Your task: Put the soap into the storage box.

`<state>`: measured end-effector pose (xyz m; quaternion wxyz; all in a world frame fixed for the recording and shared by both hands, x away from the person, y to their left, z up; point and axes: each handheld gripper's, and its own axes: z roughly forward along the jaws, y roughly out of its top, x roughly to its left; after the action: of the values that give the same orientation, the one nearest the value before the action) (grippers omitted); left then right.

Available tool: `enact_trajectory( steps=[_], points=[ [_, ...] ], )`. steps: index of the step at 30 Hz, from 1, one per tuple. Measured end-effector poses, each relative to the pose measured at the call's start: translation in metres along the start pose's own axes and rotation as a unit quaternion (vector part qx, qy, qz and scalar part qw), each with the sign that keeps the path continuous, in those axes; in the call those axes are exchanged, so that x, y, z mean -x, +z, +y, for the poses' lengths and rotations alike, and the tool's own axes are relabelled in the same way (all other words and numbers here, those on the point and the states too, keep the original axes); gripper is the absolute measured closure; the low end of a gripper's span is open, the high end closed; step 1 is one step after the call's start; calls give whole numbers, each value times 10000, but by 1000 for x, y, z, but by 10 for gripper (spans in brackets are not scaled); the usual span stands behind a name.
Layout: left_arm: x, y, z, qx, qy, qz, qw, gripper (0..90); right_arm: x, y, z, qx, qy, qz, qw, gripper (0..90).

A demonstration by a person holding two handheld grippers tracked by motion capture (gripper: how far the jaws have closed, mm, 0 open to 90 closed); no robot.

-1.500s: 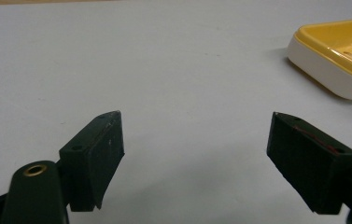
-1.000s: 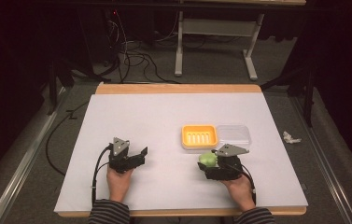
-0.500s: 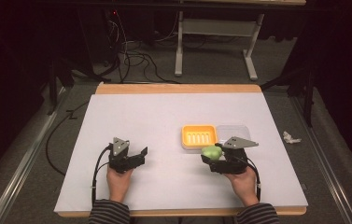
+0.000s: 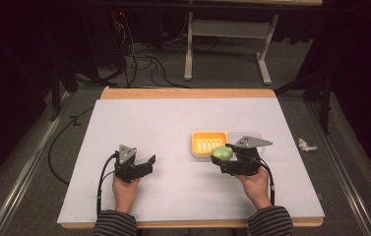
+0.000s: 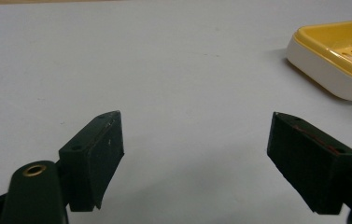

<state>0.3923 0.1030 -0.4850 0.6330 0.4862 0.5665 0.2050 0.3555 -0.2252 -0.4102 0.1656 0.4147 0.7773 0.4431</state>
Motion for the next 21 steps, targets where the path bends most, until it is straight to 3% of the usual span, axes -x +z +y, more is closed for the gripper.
enact_trajectory(
  steps=[14,21],
  points=[
    [0,0,0,-7,-21,1,10000,192,13,9,20,-32,170,99,9998,269],
    [0,0,0,-15,-18,4,10000,195,18,18,25,-115,192,42,9997,269]
  ],
)
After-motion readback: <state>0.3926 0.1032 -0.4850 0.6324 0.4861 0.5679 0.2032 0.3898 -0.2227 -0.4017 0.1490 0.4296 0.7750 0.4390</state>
